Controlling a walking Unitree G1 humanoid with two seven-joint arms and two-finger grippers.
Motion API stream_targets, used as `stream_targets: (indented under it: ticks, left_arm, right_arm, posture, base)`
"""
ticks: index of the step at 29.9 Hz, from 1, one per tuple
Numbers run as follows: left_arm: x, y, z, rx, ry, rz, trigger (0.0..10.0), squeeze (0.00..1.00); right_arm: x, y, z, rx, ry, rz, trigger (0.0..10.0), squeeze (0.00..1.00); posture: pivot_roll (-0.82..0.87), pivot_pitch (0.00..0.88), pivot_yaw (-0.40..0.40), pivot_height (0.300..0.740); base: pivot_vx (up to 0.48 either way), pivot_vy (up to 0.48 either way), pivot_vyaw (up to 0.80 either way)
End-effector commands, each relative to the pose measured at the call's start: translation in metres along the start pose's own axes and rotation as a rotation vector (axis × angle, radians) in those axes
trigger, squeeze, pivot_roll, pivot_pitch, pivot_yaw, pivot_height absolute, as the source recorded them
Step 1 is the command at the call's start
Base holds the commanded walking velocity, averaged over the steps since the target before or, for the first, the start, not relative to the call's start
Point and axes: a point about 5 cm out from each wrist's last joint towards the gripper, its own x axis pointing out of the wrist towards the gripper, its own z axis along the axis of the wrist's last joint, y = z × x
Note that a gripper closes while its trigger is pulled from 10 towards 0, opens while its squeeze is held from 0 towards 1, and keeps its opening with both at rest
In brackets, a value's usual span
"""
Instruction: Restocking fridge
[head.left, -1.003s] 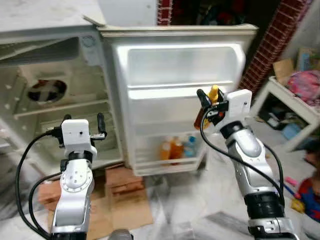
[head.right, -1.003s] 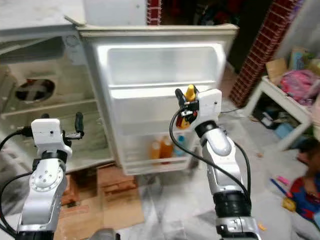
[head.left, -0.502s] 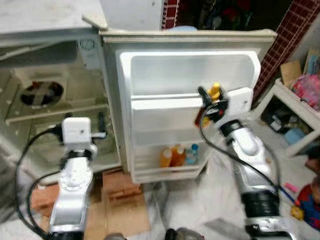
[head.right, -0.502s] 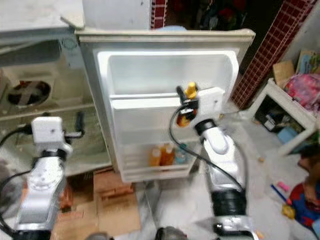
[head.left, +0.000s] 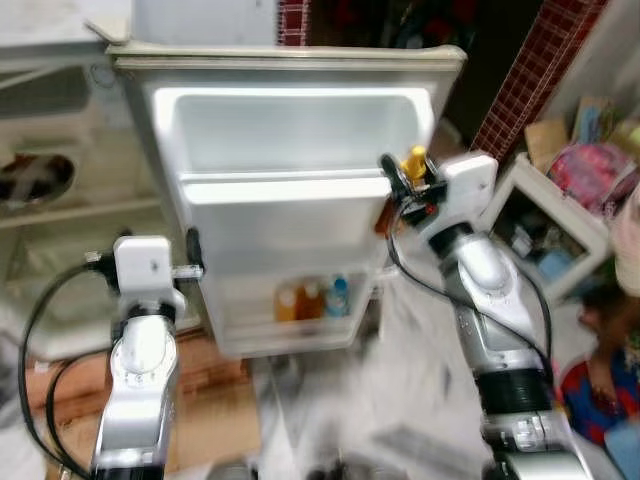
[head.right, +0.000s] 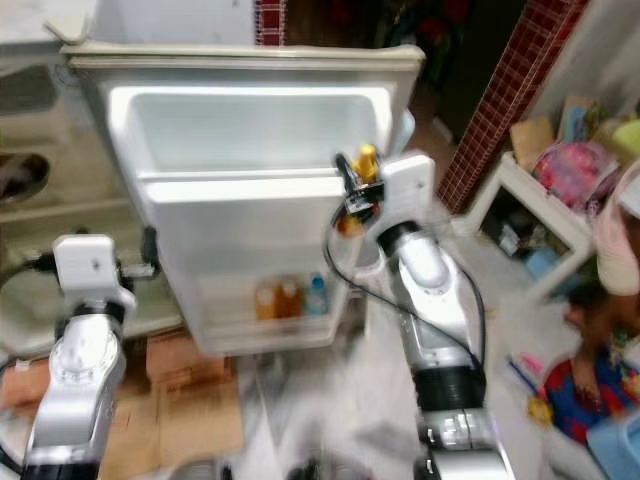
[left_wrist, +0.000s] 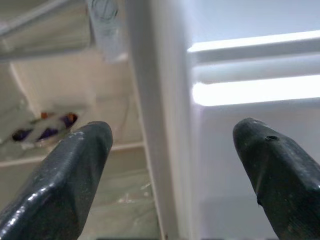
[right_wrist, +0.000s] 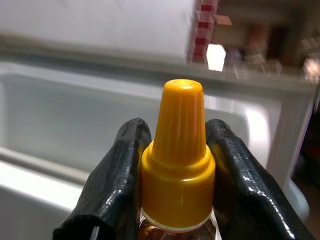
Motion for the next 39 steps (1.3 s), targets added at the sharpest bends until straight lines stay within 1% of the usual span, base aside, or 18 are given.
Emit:
stream_targets:
  ticks: [1,5,7,13,17,20,22,24,27,29,30,36,37,39]
  left_arm:
    - [0.000,-0.004,0.003,-0.005,-0.009,-0.005,10.0,0.00]
    - [0.000,-0.003,0.003,0.000,-0.007,0.007,10.0,0.00]
    - [0.000,0.001,0.001,0.001,0.008,0.044,10.0,0.00]
    - [-0.001,0.004,-0.003,-0.005,0.039,0.059,10.0,0.00]
    - [-0.001,0.003,-0.003,-0.008,0.037,0.051,10.0,0.00]
    - [-0.003,0.004,-0.003,-0.005,0.046,0.057,10.0,0.00]
    - [-0.003,0.005,-0.002,0.005,0.040,0.057,10.0,0.00]
    - [-0.005,0.005,-0.002,0.007,0.040,0.060,10.0,0.00]
    - [-0.006,0.005,-0.001,0.008,0.031,0.052,10.0,0.00]
    - [-0.008,0.005,-0.001,0.015,0.034,0.050,10.0,0.00]
    - [-0.009,0.005,-0.001,0.019,0.036,0.051,10.0,0.00]
    - [-0.013,0.006,0.000,0.024,0.037,0.049,10.0,0.00]
    - [-0.015,0.007,0.000,0.028,0.038,0.049,10.0,0.00]
    - [-0.016,0.008,0.000,0.034,0.038,0.053,10.0,0.00]
  right_arm:
    - [0.007,0.000,0.019,-0.014,-0.068,0.039,10.0,0.00]
    - [0.012,0.007,0.023,-0.019,-0.087,0.083,10.0,0.00]
    - [0.013,0.011,0.022,-0.011,-0.087,0.105,10.0,0.00]
    - [0.016,0.016,0.024,0.009,-0.101,0.107,10.0,0.00]
    - [0.021,0.022,0.026,0.030,-0.117,0.102,10.0,0.00]
    - [0.028,0.029,0.029,0.039,-0.140,0.100,10.0,0.00]
    - [0.032,0.032,0.031,0.035,-0.154,0.105,10.0,0.00]
    - [0.039,0.035,0.033,0.011,-0.173,0.105,10.0,0.00]
    - [0.042,0.035,0.034,0.015,-0.179,0.099,10.0,0.00]
    - [0.048,0.031,0.035,-0.003,-0.184,0.082,10.0,0.00]
    - [0.054,0.028,0.035,-0.023,-0.187,0.062,10.0,0.00]
    - [0.064,0.018,0.034,-0.068,-0.184,0.010,10.0,0.00]
    - [0.067,0.013,0.033,-0.094,-0.175,-0.016,10.0,0.00]
    - [0.069,0.008,0.031,-0.121,-0.162,-0.046,10.0,0.00]
  posture:
    - [0.04,0.000,-0.023,0.740]
    - [0.05,0.000,-0.024,0.740]
    - [0.05,0.000,-0.028,0.740]
    - [0.05,0.000,-0.029,0.740]
    - [0.06,0.000,-0.027,0.740]
    - [0.07,0.000,-0.028,0.740]
    - [0.07,0.000,-0.029,0.740]
    - [0.08,0.000,-0.030,0.740]
    - [0.08,0.000,-0.033,0.740]
    - [0.09,0.000,-0.035,0.740]
    - [0.10,0.000,-0.038,0.740]
    - [0.11,0.000,-0.043,0.740]
    - [0.11,0.000,-0.045,0.740]
    - [0.12,0.000,-0.046,0.740]
  base:
    - [0.000,0.000,0.00]
    - [0.000,0.000,0.00]
    - [0.000,0.000,0.00]
    - [0.000,0.000,0.00]
    - [0.000,0.362,0.00]
    - [0.000,0.480,0.00]
    - [0.000,0.446,0.00]
    - [0.000,0.000,0.00]
    - [0.000,0.000,0.00]
    - [0.000,0.000,0.00]
    - [0.000,0.000,0.00]
    - [0.000,0.000,0.00]
    - [0.000,0.000,0.00]
    - [0.000,0.000,0.00]
